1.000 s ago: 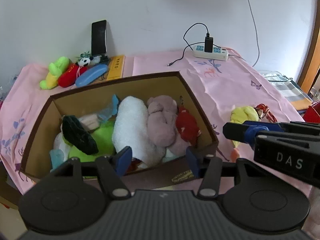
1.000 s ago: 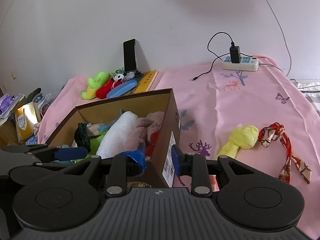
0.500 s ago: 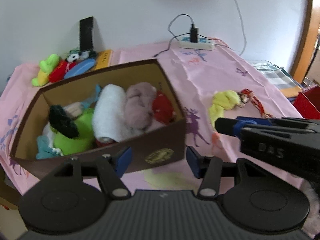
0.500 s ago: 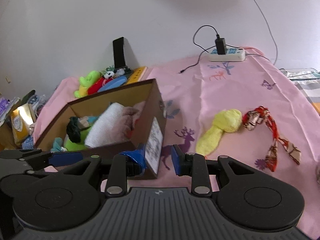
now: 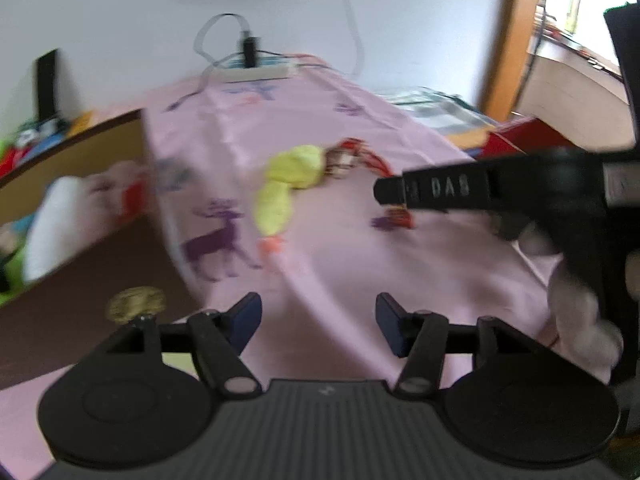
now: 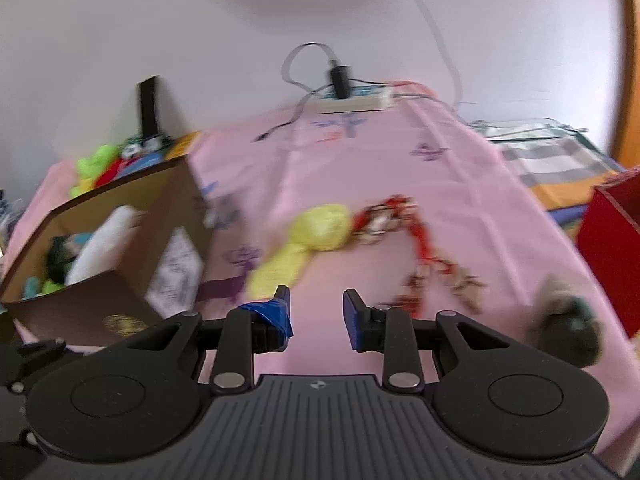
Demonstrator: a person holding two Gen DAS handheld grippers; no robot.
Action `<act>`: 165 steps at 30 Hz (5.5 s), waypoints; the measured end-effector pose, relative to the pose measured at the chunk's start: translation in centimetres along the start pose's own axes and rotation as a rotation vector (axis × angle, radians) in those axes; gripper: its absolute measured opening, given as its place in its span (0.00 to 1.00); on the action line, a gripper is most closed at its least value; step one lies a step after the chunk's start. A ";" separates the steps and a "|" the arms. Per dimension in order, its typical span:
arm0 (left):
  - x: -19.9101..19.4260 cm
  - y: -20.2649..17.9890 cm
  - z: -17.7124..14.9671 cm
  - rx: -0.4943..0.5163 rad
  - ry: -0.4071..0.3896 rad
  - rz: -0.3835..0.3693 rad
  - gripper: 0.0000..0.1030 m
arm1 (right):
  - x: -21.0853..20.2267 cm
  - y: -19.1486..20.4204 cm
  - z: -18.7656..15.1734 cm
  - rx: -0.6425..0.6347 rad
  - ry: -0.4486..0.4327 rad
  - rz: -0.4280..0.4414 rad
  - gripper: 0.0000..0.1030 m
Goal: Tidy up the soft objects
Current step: 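Move both grippers to the grey-teal plush beside the red box and grasp it, then lift the grey-teal plush and carry it into the cardboard box, then open both grippers to release the grey-teal plush and withdraw, then reach both grippers to the red-and-white patterned scarf and close on it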
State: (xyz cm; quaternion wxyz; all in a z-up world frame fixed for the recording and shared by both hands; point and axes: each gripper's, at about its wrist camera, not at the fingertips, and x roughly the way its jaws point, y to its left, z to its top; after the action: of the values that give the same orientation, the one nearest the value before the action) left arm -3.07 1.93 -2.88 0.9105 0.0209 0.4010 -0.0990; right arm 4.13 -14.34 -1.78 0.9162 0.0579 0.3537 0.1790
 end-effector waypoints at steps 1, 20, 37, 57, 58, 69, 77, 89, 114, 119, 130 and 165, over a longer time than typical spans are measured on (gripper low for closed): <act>0.4 -0.5 0.0 0.013 0.003 -0.018 0.57 | -0.1 -0.8 0.1 0.003 -0.002 -0.018 0.11; 7.0 -7.9 4.2 0.146 0.009 -0.378 0.63 | -1.3 -14.1 0.6 0.270 0.055 -0.241 0.12; 14.1 -12.6 6.9 0.146 0.084 -0.480 0.61 | 0.6 -13.5 0.8 0.166 0.165 -0.183 0.16; 9.6 -8.6 6.4 0.120 -0.022 -0.433 0.50 | -0.6 -10.5 1.2 0.273 0.124 -0.039 0.15; 9.0 -8.1 6.3 0.119 -0.030 -0.418 0.50 | -0.6 -9.9 1.3 0.266 0.121 -0.026 0.15; 2.1 -0.2 5.3 0.023 -0.154 -0.270 0.48 | -0.2 -1.6 3.4 0.168 0.090 0.147 0.15; -3.1 6.0 5.5 -0.068 -0.290 -0.158 0.44 | -0.2 5.0 6.0 0.084 0.043 0.277 0.15; -4.6 13.8 5.8 -0.129 -0.356 -0.002 0.44 | 4.1 12.9 8.5 0.025 0.016 0.397 0.15; 4.1 20.8 7.7 -0.182 -0.114 0.042 0.61 | 12.5 15.0 7.6 0.036 0.028 0.348 0.16; 4.0 20.3 7.7 -0.166 -0.115 0.064 0.63 | 11.8 15.3 6.9 0.026 -0.004 0.341 0.16; 4.5 20.4 7.9 -0.174 -0.090 0.064 0.67 | 10.9 13.8 6.5 0.134 -0.006 0.376 0.16; -1.1 14.2 3.9 -0.116 -0.206 0.202 0.69 | 4.4 9.9 2.8 0.079 -0.065 0.224 0.16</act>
State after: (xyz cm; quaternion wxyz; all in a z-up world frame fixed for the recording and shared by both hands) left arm 1.78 15.57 0.01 0.9518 -0.0020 0.3065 0.0148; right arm 6.17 -3.46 -0.14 0.8985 0.1388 0.3220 0.2640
